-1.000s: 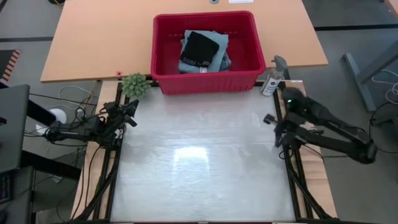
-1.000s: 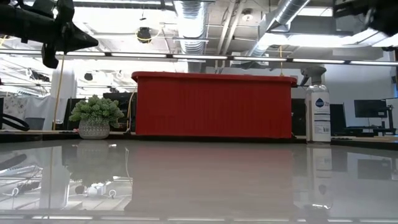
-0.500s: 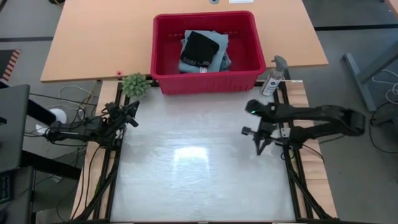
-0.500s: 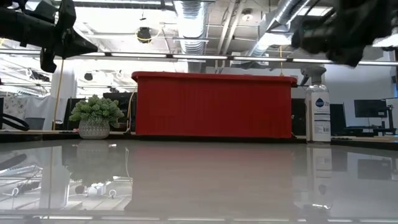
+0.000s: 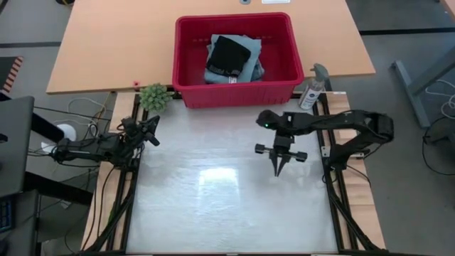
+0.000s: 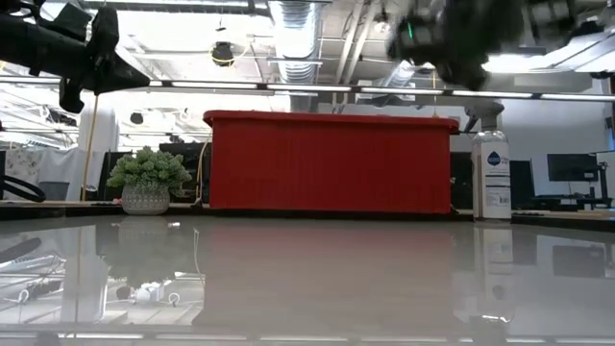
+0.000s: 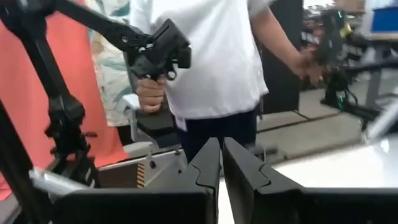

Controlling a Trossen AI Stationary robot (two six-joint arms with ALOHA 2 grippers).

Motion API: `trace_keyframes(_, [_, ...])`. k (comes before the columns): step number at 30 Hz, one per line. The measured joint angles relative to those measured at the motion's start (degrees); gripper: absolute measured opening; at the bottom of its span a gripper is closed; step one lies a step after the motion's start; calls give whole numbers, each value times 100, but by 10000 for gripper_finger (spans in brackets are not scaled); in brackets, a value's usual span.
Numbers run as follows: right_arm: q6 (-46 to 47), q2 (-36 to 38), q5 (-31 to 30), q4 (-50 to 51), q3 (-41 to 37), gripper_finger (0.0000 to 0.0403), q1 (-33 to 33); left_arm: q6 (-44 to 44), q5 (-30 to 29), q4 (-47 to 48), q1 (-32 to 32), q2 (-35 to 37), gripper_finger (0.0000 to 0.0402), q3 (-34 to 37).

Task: Fold Laundry from Bin
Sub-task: Return to Home Position

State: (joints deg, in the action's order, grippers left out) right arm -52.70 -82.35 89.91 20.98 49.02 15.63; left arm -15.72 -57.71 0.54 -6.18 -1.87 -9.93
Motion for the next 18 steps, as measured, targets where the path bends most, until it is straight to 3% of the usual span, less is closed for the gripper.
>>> trace_keyframes(9, [3108,478,23,-20,2263,48,-467,560,4,15,0,0,0,0])
trace_keyframes(13, [3460,840,-60,-49,3133,48,-624,564,14,13,0,0,0,0])
trace_keyframes(18, [3487,1213,-794,-93,4287,48,-1152,540,42,2,-1,0,0,0])
